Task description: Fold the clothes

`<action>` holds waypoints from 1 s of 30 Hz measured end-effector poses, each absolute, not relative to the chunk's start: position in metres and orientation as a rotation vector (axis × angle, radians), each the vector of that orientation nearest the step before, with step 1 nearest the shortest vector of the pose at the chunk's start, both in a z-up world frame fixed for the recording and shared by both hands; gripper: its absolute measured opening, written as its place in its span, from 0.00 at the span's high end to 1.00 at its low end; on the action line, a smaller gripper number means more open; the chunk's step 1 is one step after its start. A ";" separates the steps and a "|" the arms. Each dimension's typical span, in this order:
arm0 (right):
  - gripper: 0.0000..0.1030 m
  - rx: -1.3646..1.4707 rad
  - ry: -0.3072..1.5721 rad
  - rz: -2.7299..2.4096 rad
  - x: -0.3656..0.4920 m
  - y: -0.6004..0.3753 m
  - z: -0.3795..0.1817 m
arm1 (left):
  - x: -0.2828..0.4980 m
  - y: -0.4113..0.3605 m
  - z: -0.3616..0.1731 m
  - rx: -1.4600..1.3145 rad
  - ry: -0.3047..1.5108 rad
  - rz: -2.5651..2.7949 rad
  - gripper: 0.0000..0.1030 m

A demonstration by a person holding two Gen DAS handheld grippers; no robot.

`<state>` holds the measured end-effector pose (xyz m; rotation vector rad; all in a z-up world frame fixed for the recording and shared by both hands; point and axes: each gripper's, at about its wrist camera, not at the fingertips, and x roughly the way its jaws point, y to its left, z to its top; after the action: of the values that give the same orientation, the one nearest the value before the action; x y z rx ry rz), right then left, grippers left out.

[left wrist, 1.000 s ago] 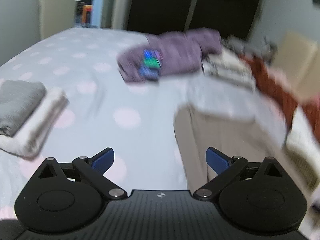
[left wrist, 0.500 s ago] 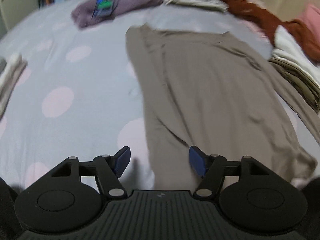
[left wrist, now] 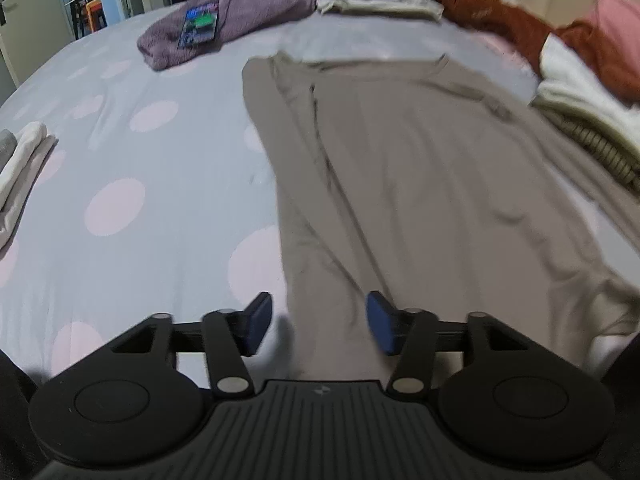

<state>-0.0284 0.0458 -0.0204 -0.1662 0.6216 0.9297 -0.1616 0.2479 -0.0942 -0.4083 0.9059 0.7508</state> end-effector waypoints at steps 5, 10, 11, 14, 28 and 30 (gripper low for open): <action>0.33 -0.161 0.616 0.929 -0.030 0.043 -0.018 | -0.153 0.241 -0.102 -0.426 0.915 0.656 0.48; 0.33 -0.153 0.613 0.928 -0.032 0.040 -0.016 | -0.154 0.247 -0.117 -0.485 0.934 0.645 0.82; 0.33 -0.153 0.613 0.928 -0.032 0.039 -0.016 | -0.157 0.249 -0.116 -0.495 0.925 0.646 0.90; 0.33 -0.147 0.617 0.927 -0.031 0.039 -0.016 | -0.167 0.256 -0.103 -0.536 0.880 0.659 0.99; 0.33 -0.127 0.655 0.927 -0.024 0.040 -0.019 | -0.268 0.387 -0.022 -0.785 0.678 0.880 1.00; 0.33 -0.138 0.646 0.934 -0.025 0.042 -0.018 | -0.286 0.411 -0.014 -0.818 0.660 0.919 1.00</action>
<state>-0.0253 0.0417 -0.0185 -0.1385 0.6456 0.9340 -0.2859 0.4106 -0.0143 -0.8179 0.6599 0.9192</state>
